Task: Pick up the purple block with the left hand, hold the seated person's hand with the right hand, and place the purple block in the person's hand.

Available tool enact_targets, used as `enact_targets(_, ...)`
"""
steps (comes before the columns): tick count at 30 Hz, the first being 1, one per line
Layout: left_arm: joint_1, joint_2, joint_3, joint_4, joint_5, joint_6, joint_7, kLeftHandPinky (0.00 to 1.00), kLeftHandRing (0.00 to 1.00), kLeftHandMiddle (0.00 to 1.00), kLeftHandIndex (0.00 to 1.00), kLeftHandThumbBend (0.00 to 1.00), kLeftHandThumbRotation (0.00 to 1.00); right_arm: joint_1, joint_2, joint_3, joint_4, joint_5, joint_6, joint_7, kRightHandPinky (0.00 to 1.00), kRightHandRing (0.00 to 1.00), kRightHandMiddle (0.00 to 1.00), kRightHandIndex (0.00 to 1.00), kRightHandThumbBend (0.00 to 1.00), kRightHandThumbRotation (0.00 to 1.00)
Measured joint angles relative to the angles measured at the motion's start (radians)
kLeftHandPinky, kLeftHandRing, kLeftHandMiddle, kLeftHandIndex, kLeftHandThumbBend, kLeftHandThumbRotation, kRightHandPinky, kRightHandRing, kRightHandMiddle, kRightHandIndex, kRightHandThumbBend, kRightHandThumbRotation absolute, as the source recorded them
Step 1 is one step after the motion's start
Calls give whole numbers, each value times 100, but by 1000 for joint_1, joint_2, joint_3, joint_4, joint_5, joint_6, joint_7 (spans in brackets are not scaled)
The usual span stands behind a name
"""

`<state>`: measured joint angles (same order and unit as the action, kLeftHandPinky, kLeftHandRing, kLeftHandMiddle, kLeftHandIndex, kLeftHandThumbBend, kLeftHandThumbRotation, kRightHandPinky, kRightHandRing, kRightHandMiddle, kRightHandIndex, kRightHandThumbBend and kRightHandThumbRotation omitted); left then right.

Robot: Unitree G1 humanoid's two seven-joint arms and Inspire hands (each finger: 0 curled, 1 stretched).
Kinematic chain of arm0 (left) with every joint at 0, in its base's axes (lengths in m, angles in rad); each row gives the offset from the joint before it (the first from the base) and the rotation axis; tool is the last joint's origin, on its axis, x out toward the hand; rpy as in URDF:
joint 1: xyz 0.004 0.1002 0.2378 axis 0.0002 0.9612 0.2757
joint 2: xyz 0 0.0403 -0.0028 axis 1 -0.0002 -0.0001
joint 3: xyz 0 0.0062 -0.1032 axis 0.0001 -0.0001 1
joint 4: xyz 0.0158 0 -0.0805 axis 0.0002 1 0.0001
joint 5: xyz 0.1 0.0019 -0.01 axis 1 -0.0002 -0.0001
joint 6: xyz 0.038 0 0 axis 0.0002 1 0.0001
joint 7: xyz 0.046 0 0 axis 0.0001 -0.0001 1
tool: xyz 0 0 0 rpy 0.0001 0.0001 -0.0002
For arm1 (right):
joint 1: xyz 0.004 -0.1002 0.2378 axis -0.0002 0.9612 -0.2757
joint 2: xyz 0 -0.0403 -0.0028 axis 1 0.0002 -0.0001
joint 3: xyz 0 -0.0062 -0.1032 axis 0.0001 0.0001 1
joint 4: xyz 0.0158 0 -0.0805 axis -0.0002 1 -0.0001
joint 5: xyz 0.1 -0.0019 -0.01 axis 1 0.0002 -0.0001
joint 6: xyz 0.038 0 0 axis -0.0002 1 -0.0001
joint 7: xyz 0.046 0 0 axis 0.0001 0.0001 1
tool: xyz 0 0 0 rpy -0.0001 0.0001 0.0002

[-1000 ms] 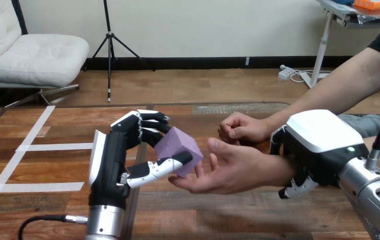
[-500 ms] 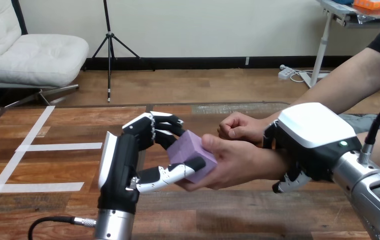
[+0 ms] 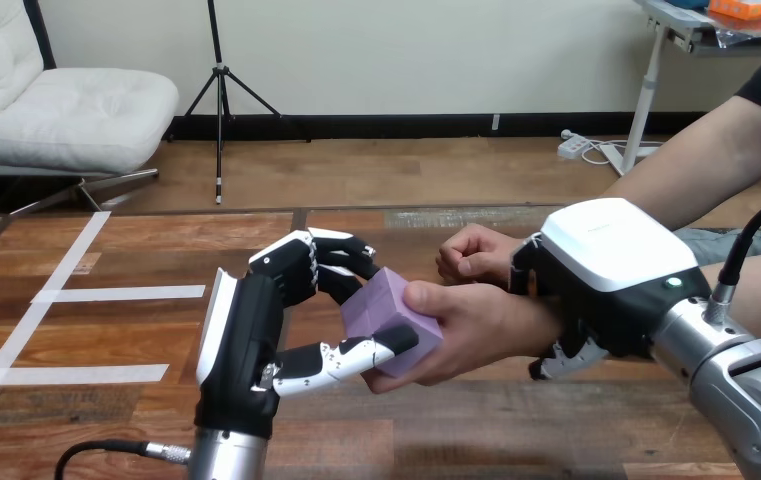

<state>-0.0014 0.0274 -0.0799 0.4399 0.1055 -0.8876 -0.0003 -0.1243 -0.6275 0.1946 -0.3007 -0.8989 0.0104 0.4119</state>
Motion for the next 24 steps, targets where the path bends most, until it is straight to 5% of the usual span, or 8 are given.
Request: enact_targets(24,47,-8,-8,-18,-41,9,-56,43,46,51,54,76,4,0,22,3,0,1,-5,12,35,42,47,52,74,0)
